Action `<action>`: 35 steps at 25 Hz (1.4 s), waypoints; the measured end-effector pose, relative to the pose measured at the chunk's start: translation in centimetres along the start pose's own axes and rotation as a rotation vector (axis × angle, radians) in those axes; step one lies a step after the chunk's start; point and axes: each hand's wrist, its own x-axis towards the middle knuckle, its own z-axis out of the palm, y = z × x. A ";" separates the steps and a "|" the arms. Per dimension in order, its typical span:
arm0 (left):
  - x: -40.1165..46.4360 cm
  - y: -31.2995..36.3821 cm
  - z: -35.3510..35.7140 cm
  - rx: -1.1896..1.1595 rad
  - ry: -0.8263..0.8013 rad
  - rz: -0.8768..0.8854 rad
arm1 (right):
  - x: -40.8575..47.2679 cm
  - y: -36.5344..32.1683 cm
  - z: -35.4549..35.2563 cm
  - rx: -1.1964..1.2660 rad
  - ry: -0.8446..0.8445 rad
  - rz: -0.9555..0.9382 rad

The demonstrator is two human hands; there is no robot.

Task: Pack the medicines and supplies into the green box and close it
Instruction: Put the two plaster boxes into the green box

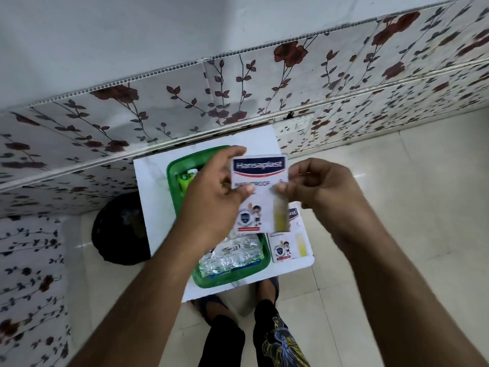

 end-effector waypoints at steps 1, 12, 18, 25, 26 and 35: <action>0.1 -0.5 -1.4 0.005 0.096 -0.028 | 0.5 0.2 1.4 -0.045 -0.016 0.009; 3.0 -6.8 -5.7 1.001 0.419 0.236 | 2.3 9.5 -1.8 -0.591 0.285 0.218; 2.1 -8.3 -6.5 1.262 0.267 0.284 | 2.6 12.4 -0.9 -0.912 0.209 0.322; 1.9 -8.3 -6.4 0.930 0.423 0.339 | 2.1 10.6 -0.8 -0.847 0.292 0.294; 1.7 -8.3 -6.6 0.826 0.452 0.341 | 1.8 9.5 -1.1 -0.786 0.330 0.246; -0.1 -12.7 -8.7 0.338 0.532 0.084 | -2.0 0.4 6.2 -0.426 0.038 -0.003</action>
